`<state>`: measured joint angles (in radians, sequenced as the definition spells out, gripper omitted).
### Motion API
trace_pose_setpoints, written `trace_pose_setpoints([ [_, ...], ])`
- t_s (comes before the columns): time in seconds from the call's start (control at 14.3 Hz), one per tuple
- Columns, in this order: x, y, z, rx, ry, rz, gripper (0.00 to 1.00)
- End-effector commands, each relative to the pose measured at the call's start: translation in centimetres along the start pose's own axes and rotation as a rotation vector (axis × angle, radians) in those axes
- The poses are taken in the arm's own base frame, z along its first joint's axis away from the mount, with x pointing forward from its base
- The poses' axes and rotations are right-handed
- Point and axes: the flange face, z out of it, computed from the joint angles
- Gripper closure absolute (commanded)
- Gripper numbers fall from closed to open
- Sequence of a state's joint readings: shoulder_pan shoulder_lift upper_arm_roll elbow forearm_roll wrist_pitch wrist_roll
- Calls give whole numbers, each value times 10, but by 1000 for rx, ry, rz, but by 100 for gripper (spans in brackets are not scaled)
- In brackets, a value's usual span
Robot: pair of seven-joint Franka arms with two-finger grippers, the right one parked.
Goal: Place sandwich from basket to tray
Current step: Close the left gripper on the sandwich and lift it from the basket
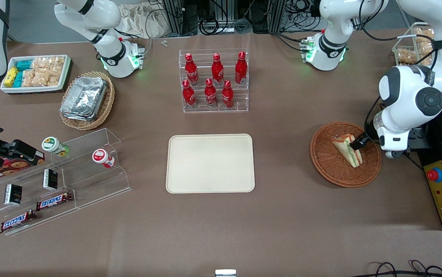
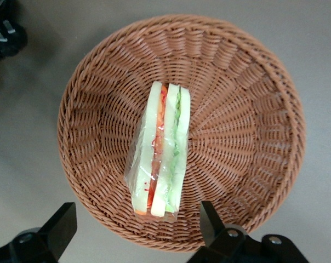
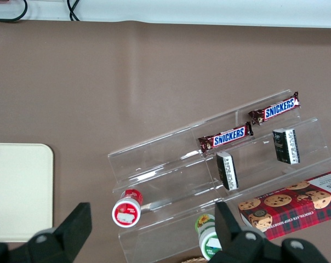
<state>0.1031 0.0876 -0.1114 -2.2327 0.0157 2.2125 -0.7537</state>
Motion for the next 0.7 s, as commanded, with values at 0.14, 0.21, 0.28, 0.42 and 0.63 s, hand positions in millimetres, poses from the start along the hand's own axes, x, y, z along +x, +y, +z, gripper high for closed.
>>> trace_pose_setpoints([
  [0.14, -4, -4, 40, -1, 7, -13, 0],
  [0.21, -6, -6, 47, -6, 11, -13, 0],
  [0.28, -7, -7, 55, -9, 12, -12, 0],
  [0.42, -9, -8, 68, -12, 11, -12, 0],
  [0.63, -12, -12, 84, -26, 20, -14, 1],
])
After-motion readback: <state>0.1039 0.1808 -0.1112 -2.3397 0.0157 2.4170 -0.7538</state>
